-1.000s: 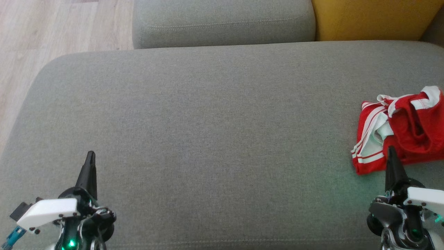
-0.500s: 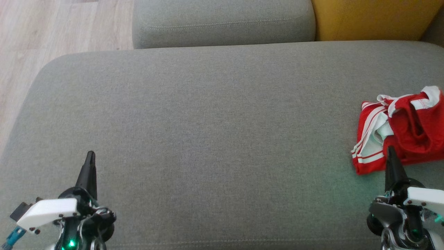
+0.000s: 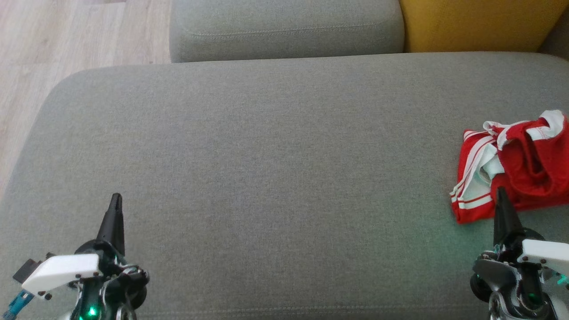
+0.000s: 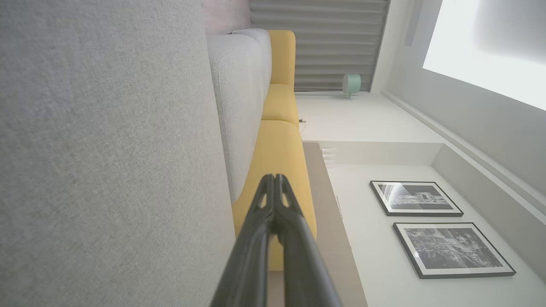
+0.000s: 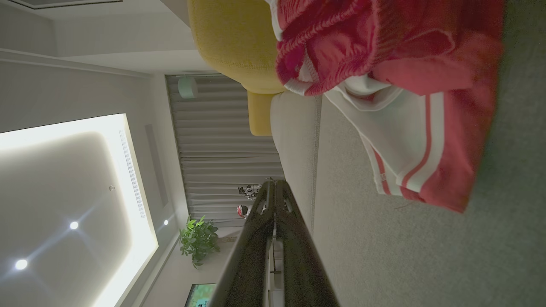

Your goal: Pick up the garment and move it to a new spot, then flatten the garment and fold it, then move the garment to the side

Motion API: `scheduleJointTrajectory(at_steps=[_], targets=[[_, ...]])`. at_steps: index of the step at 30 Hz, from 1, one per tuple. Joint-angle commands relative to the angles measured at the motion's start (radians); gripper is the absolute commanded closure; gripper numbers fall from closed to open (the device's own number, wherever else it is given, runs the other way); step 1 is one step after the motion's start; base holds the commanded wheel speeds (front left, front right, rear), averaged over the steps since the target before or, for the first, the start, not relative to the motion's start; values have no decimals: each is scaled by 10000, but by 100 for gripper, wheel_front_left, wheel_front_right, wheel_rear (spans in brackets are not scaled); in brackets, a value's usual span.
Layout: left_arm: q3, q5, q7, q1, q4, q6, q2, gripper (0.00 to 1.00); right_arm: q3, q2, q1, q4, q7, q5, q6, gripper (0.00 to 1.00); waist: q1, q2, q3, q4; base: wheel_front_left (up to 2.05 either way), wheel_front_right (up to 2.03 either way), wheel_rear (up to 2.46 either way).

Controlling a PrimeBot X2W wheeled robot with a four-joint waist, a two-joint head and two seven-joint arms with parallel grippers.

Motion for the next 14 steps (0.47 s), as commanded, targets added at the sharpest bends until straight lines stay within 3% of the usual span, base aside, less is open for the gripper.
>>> scheduleJointTrajectory(at_steps=[1, 14], targets=[[342, 63, 100, -547, -290, -73, 73, 100, 194, -87, -502, -315, 39, 18, -7, 100, 0, 0, 0, 0, 0, 0, 0], [360, 77, 114, -549, -289, -73, 61, 100, 183, -80, -503, -314, 47, 10, -7, 100, 0, 0, 0, 0, 0, 0, 0]])
